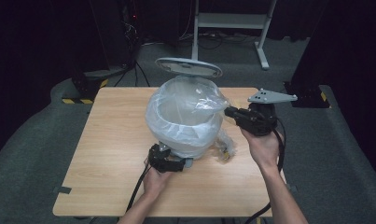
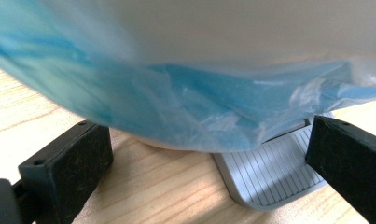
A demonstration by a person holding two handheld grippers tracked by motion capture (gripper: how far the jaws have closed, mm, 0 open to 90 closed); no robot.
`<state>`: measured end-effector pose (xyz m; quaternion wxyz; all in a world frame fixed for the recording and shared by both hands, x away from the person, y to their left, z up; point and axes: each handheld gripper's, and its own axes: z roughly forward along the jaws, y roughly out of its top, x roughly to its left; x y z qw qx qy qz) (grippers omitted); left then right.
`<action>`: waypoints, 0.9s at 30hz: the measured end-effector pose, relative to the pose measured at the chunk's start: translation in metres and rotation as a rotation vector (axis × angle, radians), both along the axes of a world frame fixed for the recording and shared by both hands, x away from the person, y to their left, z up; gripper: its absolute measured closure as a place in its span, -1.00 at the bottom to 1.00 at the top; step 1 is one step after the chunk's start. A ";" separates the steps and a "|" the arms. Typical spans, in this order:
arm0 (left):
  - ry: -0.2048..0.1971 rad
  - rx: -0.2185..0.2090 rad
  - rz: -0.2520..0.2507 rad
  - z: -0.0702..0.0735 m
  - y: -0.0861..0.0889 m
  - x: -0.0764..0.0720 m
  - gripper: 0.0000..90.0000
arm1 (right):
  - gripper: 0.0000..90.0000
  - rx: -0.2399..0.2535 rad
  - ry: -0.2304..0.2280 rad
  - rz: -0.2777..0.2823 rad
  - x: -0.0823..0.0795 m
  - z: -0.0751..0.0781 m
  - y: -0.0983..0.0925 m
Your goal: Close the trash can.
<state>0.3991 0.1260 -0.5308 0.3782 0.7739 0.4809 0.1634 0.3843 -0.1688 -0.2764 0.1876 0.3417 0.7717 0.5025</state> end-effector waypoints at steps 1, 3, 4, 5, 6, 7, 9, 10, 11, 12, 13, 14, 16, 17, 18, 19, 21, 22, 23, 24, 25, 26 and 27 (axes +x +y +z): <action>0.000 0.000 0.000 0.000 0.000 0.000 -0.98 | 0.98 -0.001 0.000 0.004 0.001 0.001 0.001; 0.000 0.000 0.000 0.000 0.000 0.000 -0.98 | 0.98 -0.001 0.005 0.010 0.003 0.002 0.005; 0.000 0.000 0.000 0.000 0.000 0.000 -0.98 | 0.98 -0.004 0.008 0.013 0.004 0.002 0.006; 0.000 0.000 0.000 0.000 0.000 0.000 -0.98 | 0.98 -0.004 0.010 0.017 0.005 0.003 0.008; 0.000 0.000 0.000 0.000 0.000 0.000 -0.98 | 0.98 -0.004 0.010 0.017 0.005 0.003 0.008; 0.000 0.001 0.000 0.000 0.000 0.000 -0.98 | 0.98 -0.001 0.013 0.025 0.007 0.004 0.011; 0.000 0.000 0.001 0.000 0.000 0.000 -0.98 | 0.98 -0.001 0.017 0.032 0.009 0.004 0.014; 0.000 0.001 0.000 0.000 0.000 0.000 -0.98 | 0.98 0.000 0.019 0.034 0.010 0.004 0.016; 0.000 0.000 0.000 0.000 0.000 0.000 -0.98 | 0.98 -0.002 0.020 0.038 0.011 0.005 0.017; 0.000 0.000 0.000 0.000 0.000 0.000 -0.98 | 0.98 -0.002 0.020 0.038 0.011 0.005 0.017; 0.000 0.000 0.000 0.000 0.000 0.000 -0.98 | 0.98 -0.003 0.022 0.045 0.013 0.006 0.021; 0.000 0.000 0.000 0.000 0.000 0.000 -0.98 | 0.98 -0.003 0.022 0.045 0.013 0.006 0.021; 0.000 0.000 0.000 0.000 0.000 0.000 -0.98 | 0.98 -0.002 0.024 0.053 0.015 0.006 0.025; 0.001 -0.001 -0.001 0.000 0.000 0.000 -0.98 | 0.98 -0.004 0.028 0.058 0.017 0.007 0.029; 0.002 -0.001 -0.001 0.000 0.000 0.000 -0.98 | 0.98 -0.005 0.031 0.061 0.018 0.007 0.030; 0.002 -0.002 0.000 0.000 0.000 0.000 -0.98 | 0.98 -0.005 0.033 0.065 0.019 0.007 0.032; 0.002 -0.001 -0.001 0.000 0.000 0.000 -0.98 | 0.98 -0.005 0.042 0.070 0.022 0.008 0.035; 0.002 -0.001 -0.001 0.000 0.000 0.000 -0.98 | 0.98 -0.005 0.042 0.070 0.022 0.008 0.035; 0.002 -0.001 -0.001 0.000 0.000 0.000 -0.98 | 0.98 -0.005 0.048 0.076 0.024 0.007 0.038; 0.002 -0.001 -0.001 0.000 0.000 0.000 -0.98 | 0.98 -0.005 0.048 0.076 0.024 0.007 0.038; 0.002 -0.001 -0.001 0.000 0.000 0.000 -0.98 | 0.98 -0.007 0.055 0.079 0.026 0.007 0.041; 0.002 -0.001 -0.001 0.000 0.000 0.000 -0.98 | 0.98 -0.007 0.055 0.079 0.026 0.007 0.041; 0.002 -0.001 -0.001 0.000 0.000 0.000 -0.98 | 0.98 -0.010 0.059 0.081 0.029 0.006 0.044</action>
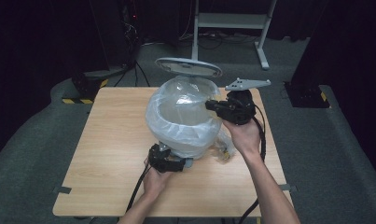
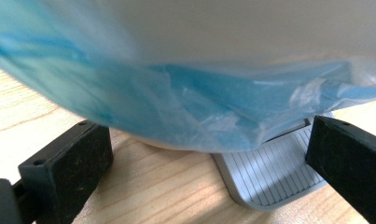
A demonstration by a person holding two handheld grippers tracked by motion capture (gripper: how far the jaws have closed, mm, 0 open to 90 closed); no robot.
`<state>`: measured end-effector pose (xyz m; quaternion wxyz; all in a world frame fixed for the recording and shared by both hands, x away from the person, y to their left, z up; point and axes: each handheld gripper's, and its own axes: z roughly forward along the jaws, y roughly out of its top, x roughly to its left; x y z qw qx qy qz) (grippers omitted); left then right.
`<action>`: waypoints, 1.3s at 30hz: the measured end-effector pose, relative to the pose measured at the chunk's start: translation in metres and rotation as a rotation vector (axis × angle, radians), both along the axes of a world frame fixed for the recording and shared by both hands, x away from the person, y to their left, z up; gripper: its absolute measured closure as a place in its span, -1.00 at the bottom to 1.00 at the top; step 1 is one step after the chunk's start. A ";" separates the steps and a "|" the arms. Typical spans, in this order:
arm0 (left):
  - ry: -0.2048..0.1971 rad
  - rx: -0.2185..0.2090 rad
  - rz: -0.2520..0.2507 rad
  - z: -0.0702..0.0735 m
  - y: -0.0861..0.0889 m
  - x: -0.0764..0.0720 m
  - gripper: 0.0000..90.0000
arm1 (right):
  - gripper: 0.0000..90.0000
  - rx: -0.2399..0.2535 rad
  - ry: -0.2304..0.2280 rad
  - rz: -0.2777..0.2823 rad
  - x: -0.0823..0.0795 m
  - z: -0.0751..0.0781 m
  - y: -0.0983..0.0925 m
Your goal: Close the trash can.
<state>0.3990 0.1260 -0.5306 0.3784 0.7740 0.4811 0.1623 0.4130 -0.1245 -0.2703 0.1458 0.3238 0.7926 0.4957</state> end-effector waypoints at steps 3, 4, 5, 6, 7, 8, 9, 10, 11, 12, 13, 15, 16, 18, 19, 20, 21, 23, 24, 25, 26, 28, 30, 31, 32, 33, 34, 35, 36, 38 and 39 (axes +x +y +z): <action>0.000 0.000 0.000 0.000 0.000 0.000 -0.98 | 0.98 -0.002 0.009 0.002 0.004 -0.001 0.004; 0.000 0.000 0.000 0.000 0.000 0.000 -0.98 | 0.98 -0.004 0.013 0.003 0.005 -0.002 0.006; 0.000 -0.001 0.000 0.000 0.000 0.000 -0.98 | 0.98 -0.005 0.018 0.003 0.007 -0.002 0.007; 0.000 -0.001 0.001 0.000 0.000 0.000 -0.98 | 0.98 -0.006 0.022 0.004 0.009 -0.003 0.008; 0.000 -0.001 0.001 0.000 0.000 0.000 -0.98 | 0.98 -0.006 0.022 0.004 0.009 -0.003 0.008; 0.000 -0.001 0.001 0.000 0.000 0.000 -0.98 | 0.98 -0.008 0.030 0.004 0.012 -0.004 0.011; 0.000 -0.001 0.001 0.000 0.000 0.000 -0.98 | 0.98 -0.008 0.030 0.004 0.012 -0.004 0.011; 0.000 -0.001 0.000 0.000 0.000 0.000 -0.98 | 0.97 -0.012 0.039 0.006 0.015 -0.006 0.013; 0.000 -0.001 0.000 0.000 0.000 0.000 -0.98 | 0.97 -0.012 0.039 0.006 0.015 -0.006 0.013; 0.000 -0.001 0.001 0.000 0.000 0.000 -0.98 | 0.96 -0.015 0.041 0.004 0.017 -0.007 0.015; 0.000 -0.001 0.000 0.000 0.000 0.000 -0.98 | 0.94 -0.015 0.045 0.004 0.019 -0.008 0.016; 0.000 0.000 0.000 0.000 0.000 0.000 -0.98 | 0.89 -0.014 0.059 0.005 0.022 -0.010 0.017; 0.000 -0.001 0.001 0.000 0.000 0.000 -0.98 | 0.83 -0.015 0.066 0.006 0.023 -0.011 0.018; 0.000 -0.001 0.000 0.000 0.000 0.000 -0.98 | 0.68 -0.023 0.079 0.004 0.026 -0.013 0.020; 0.000 -0.001 0.000 0.000 0.000 0.000 -0.98 | 0.68 -0.023 0.079 0.004 0.026 -0.013 0.020; 0.000 0.000 0.000 0.000 0.000 0.000 -0.98 | 0.53 -0.030 0.092 0.006 0.028 -0.016 0.023; 0.000 0.000 0.000 0.000 0.000 0.000 -0.98 | 0.45 -0.030 0.099 0.009 0.029 -0.018 0.024; 0.000 -0.001 0.000 0.000 0.000 0.000 -0.98 | 0.38 -0.034 0.102 0.010 0.030 -0.019 0.025; 0.000 0.000 0.000 0.000 0.000 0.000 -0.98 | 0.26 -0.052 0.104 0.006 0.030 -0.022 0.027; 0.000 0.000 0.000 0.000 0.000 0.000 -0.98 | 0.26 -0.052 0.104 0.006 0.030 -0.022 0.027; 0.000 0.000 0.000 0.000 0.000 0.000 -0.98 | 0.17 -0.059 0.103 0.007 0.031 -0.024 0.028; 0.000 0.000 0.000 0.000 0.000 0.000 -0.98 | 0.11 -0.051 0.105 0.015 0.030 -0.024 0.029; 0.000 0.000 0.000 0.000 0.000 0.000 -0.98 | 0.05 -0.046 0.109 0.025 0.030 -0.024 0.029; 0.000 0.000 0.000 0.000 0.000 0.000 -0.98 | 0.05 -0.046 0.109 0.025 0.030 -0.024 0.029; 0.000 0.000 0.000 0.000 0.000 0.000 -0.98 | 0.03 -0.047 0.109 0.028 0.030 -0.024 0.029; 0.000 0.000 0.000 0.000 0.000 0.000 -0.98 | 0.01 -0.047 0.108 0.032 0.029 -0.023 0.028; 0.000 0.000 0.000 0.000 0.000 0.000 -0.98 | 0.03 -0.044 0.100 0.037 0.028 -0.023 0.028; 0.000 0.000 0.000 0.000 0.000 0.000 -0.98 | 0.03 -0.044 0.100 0.037 0.028 -0.023 0.028; 0.000 0.000 0.000 0.000 0.000 0.000 -0.98 | 0.16 -0.039 0.096 0.036 0.027 -0.022 0.027; 0.000 -0.001 0.000 0.000 0.000 0.000 -0.98 | 0.48 -0.036 0.079 0.047 0.025 -0.021 0.026; 0.000 0.000 0.000 0.000 0.000 0.000 -0.98 | 0.62 -0.041 0.083 0.047 0.025 -0.020 0.026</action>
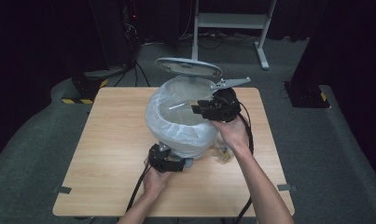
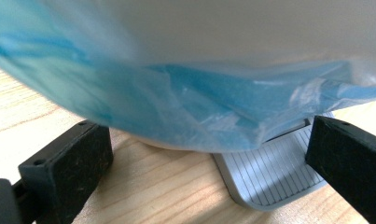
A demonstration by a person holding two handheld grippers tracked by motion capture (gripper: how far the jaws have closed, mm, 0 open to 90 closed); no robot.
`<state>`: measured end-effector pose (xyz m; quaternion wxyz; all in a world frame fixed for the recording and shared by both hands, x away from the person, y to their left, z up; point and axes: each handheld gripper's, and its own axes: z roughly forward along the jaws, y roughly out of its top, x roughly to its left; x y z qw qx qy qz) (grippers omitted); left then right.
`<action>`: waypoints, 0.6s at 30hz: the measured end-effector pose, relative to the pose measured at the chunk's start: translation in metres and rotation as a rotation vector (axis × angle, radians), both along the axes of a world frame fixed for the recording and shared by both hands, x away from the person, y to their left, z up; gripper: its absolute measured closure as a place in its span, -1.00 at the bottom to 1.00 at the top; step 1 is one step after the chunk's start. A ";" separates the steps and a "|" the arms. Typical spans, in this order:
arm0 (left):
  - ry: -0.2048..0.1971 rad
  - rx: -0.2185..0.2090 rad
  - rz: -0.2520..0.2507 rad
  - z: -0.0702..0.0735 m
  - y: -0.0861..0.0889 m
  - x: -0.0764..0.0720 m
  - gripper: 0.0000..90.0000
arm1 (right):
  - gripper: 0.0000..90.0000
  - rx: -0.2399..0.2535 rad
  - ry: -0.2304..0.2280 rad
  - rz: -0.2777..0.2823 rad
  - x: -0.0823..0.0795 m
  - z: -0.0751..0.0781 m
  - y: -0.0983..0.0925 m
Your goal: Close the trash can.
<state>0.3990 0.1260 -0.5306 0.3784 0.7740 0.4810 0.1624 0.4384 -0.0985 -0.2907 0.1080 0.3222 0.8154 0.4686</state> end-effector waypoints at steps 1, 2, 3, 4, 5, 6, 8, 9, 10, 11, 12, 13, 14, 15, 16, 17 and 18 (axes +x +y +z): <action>0.000 0.000 0.000 0.000 0.000 0.000 -0.98 | 0.72 -0.003 0.006 0.002 0.001 0.000 0.000; 0.000 0.000 0.000 0.000 0.000 0.000 -0.98 | 0.81 -0.005 0.017 0.002 0.003 -0.002 0.001; 0.000 0.000 0.000 0.000 0.000 0.000 -0.98 | 0.85 -0.012 0.019 -0.001 0.005 -0.002 0.002; 0.000 0.000 0.000 0.000 0.000 0.000 -0.98 | 0.88 -0.019 0.022 -0.004 0.006 -0.003 0.004; 0.000 0.000 0.000 0.000 0.000 0.000 -0.98 | 0.90 -0.031 0.027 -0.010 0.008 -0.003 0.006; 0.000 0.000 0.000 0.000 0.000 0.000 -0.98 | 0.90 -0.031 0.027 -0.010 0.008 -0.003 0.006; 0.000 0.000 0.000 0.000 0.000 0.000 -0.98 | 0.92 -0.055 0.038 -0.019 0.011 -0.005 0.010; 0.000 0.000 0.000 0.000 0.000 0.000 -0.98 | 0.93 -0.083 0.045 -0.030 0.016 -0.006 0.015; 0.000 0.000 0.000 0.000 0.000 0.000 -0.98 | 0.93 -0.090 0.050 -0.034 0.018 -0.007 0.016; 0.000 0.000 0.000 0.000 0.000 0.000 -0.98 | 0.92 -0.092 0.063 -0.040 0.020 -0.007 0.018; 0.000 0.000 0.000 0.000 0.000 0.000 -0.98 | 0.90 -0.093 0.074 -0.045 0.022 -0.008 0.018; 0.000 -0.001 0.000 0.000 0.000 0.000 -0.98 | 0.86 -0.092 0.089 -0.048 0.024 -0.010 0.019; 0.000 -0.001 0.000 0.000 0.000 0.000 -0.98 | 0.86 -0.092 0.089 -0.048 0.024 -0.010 0.019; -0.001 -0.002 0.001 0.000 0.000 0.000 -0.98 | 0.72 -0.094 0.109 -0.055 0.026 -0.013 0.020; -0.001 -0.002 0.001 0.000 0.000 0.000 -0.98 | 0.72 -0.094 0.109 -0.055 0.026 -0.013 0.020; -0.001 -0.001 0.001 0.000 0.000 0.000 -0.98 | 0.60 -0.090 0.115 -0.057 0.027 -0.013 0.021; -0.001 -0.001 0.001 0.000 0.000 0.000 -0.98 | 0.47 -0.081 0.117 -0.055 0.027 -0.012 0.021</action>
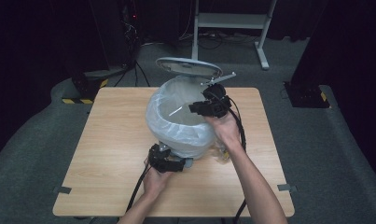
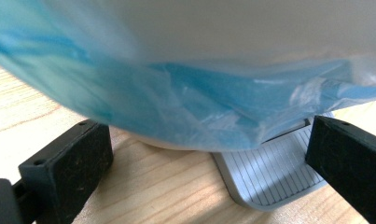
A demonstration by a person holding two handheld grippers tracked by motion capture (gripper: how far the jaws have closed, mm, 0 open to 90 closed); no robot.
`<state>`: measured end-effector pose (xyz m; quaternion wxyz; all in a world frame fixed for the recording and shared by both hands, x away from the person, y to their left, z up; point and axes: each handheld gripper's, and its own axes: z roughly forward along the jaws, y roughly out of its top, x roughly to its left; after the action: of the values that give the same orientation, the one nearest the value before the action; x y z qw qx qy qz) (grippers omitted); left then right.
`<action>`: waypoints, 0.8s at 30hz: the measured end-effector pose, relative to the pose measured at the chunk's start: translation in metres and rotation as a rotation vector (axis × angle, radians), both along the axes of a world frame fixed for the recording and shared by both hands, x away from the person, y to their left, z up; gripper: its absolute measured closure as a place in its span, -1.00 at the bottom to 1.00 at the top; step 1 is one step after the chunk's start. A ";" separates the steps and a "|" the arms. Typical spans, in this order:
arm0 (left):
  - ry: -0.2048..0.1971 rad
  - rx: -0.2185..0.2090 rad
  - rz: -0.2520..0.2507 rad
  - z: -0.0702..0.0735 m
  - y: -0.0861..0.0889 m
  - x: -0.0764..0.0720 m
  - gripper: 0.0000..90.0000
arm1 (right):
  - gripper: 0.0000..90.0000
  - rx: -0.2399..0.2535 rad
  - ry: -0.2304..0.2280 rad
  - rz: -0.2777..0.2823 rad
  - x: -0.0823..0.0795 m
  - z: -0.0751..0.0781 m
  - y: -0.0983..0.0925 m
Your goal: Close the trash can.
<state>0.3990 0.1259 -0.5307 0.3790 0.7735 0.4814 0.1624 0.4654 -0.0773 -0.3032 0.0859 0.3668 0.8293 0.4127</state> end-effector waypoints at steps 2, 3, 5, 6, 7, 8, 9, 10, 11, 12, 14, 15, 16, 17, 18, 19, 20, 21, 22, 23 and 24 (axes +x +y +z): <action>0.000 0.001 0.000 0.000 0.000 0.000 -0.98 | 0.28 0.008 -0.015 0.010 -0.003 0.002 0.001; 0.000 0.001 0.000 0.000 0.000 0.000 -0.98 | 0.28 0.008 -0.015 0.010 -0.003 0.002 0.001; 0.000 0.001 -0.001 0.000 0.000 0.000 -0.98 | 0.21 0.019 -0.028 0.016 -0.008 0.005 -0.002; 0.000 0.001 -0.001 0.000 0.000 0.000 -0.98 | 0.24 0.026 -0.040 0.018 -0.010 0.006 -0.003; 0.000 0.001 -0.001 0.000 0.000 0.000 -0.98 | 0.29 0.032 -0.045 0.021 -0.011 0.008 -0.005; 0.000 0.001 -0.001 0.000 0.000 0.000 -0.98 | 0.29 0.032 -0.045 0.021 -0.011 0.008 -0.005; 0.000 0.001 -0.001 0.000 0.000 0.000 -0.98 | 0.42 0.037 -0.054 0.025 -0.014 0.010 -0.008; 0.000 0.001 0.000 0.000 0.000 0.000 -0.98 | 0.52 0.035 -0.057 0.025 -0.015 0.010 -0.009; 0.000 0.001 -0.001 0.000 0.000 0.000 -0.98 | 0.62 0.028 -0.057 0.027 -0.015 0.010 -0.010; 0.000 0.001 -0.001 0.000 0.000 0.000 -0.98 | 0.62 0.028 -0.057 0.027 -0.015 0.010 -0.010; 0.000 0.001 0.000 0.000 0.000 0.000 -0.98 | 0.72 0.018 -0.053 0.033 -0.014 0.008 -0.009; 0.000 0.002 0.000 0.000 0.000 0.000 -0.98 | 0.72 0.025 -0.053 0.031 -0.014 0.008 -0.010; 0.000 0.002 0.000 0.000 0.000 0.000 -0.98 | 0.72 0.025 -0.053 0.031 -0.014 0.008 -0.010; 0.000 0.001 0.000 0.000 0.000 0.000 -0.98 | 0.69 0.048 -0.059 0.028 -0.015 0.007 -0.012; 0.000 0.001 0.000 0.000 0.000 0.000 -0.98 | 0.65 0.057 -0.063 0.026 -0.015 0.006 -0.013; 0.000 0.001 0.000 0.000 0.000 0.000 -0.98 | 0.60 0.066 -0.064 0.020 -0.016 0.006 -0.015; 0.000 0.001 0.000 0.000 0.000 0.000 -0.98 | 0.55 0.076 -0.069 0.017 -0.017 0.006 -0.018; 0.000 0.001 0.000 0.000 0.000 0.000 -0.98 | 0.51 0.087 -0.077 0.012 -0.018 0.006 -0.021; -0.001 0.000 0.000 0.000 0.000 0.000 -0.98 | 0.47 0.095 -0.080 0.006 -0.020 0.006 -0.024; -0.001 0.001 0.000 0.000 0.000 0.000 -0.98 | 0.43 0.105 -0.088 0.001 -0.021 0.006 -0.027; -0.002 0.001 0.001 0.000 0.000 0.000 -0.98 | 0.39 0.115 -0.097 -0.004 -0.023 0.007 -0.031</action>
<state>0.3990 0.1258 -0.5309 0.3788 0.7734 0.4813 0.1636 0.4423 -0.1080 -0.2964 0.1054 0.3524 0.7984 0.4767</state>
